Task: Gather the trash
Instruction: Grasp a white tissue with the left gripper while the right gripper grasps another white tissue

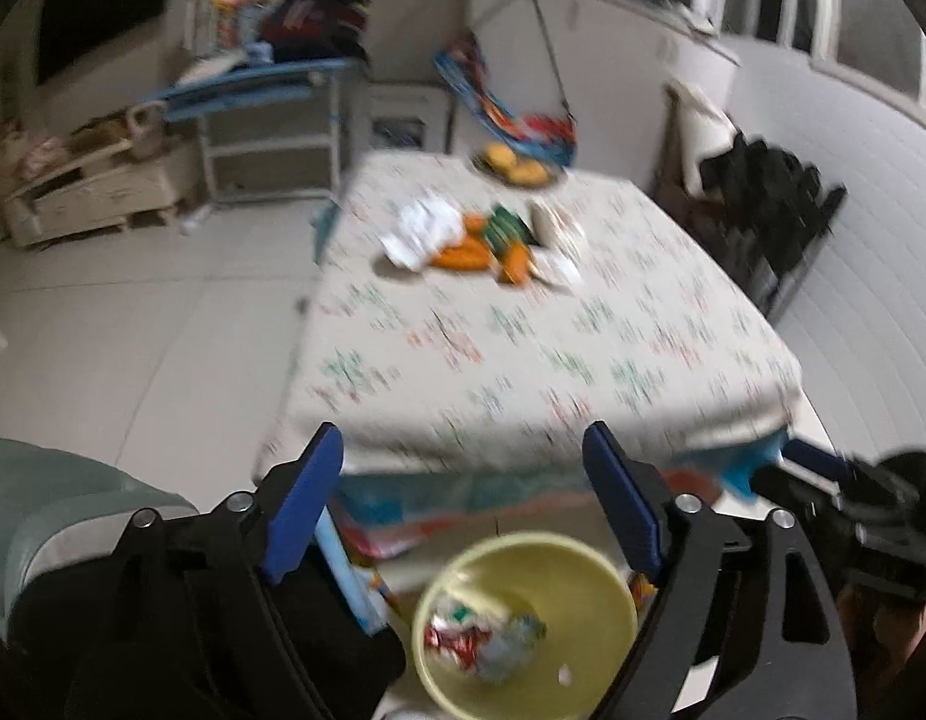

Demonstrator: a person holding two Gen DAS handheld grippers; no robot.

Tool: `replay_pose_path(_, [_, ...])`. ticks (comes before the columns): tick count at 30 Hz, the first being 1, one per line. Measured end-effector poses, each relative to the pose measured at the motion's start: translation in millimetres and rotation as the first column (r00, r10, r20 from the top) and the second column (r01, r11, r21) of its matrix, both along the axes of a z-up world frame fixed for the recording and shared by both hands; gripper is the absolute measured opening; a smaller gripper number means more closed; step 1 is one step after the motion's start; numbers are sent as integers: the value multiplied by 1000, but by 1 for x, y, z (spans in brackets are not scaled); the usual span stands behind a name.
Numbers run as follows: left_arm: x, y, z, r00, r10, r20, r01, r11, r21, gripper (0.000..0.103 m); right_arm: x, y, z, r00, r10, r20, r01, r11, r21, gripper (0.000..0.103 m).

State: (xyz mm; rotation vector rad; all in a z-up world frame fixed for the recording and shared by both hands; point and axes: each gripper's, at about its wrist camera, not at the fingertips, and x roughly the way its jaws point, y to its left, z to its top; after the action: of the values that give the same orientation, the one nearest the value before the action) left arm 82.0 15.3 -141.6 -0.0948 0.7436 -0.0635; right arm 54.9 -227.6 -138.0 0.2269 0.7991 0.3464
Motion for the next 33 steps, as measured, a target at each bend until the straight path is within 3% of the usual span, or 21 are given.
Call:
replay_pose_path(4, [15, 7, 4, 999, 38, 21, -38, 999, -11, 82, 5, 5, 0, 1000, 14, 0, -14, 1000, -8, 78])
replay_pose_path(10, [38, 8, 6, 999, 37, 34, -37, 999, 10, 82, 20, 10, 2, 1000, 18, 0, -18, 1000, -10, 78])
replay_pose_path(18, [74, 13, 10, 999, 39, 27, -38, 999, -17, 83, 49, 18, 8, 999, 35, 2, -35, 999, -36, 78])
replay_pose_path(29, [144, 24, 13, 998, 69, 2, -69, 997, -24, 85, 129, 35, 4, 997, 63, -32, -66, 994, -87, 77])
replay_pose_path(33, [169, 22, 6, 998, 57, -25, -57, 998, 0, 86, 157, 44, -4, 996, 69, -54, -75, 991, -114, 71])
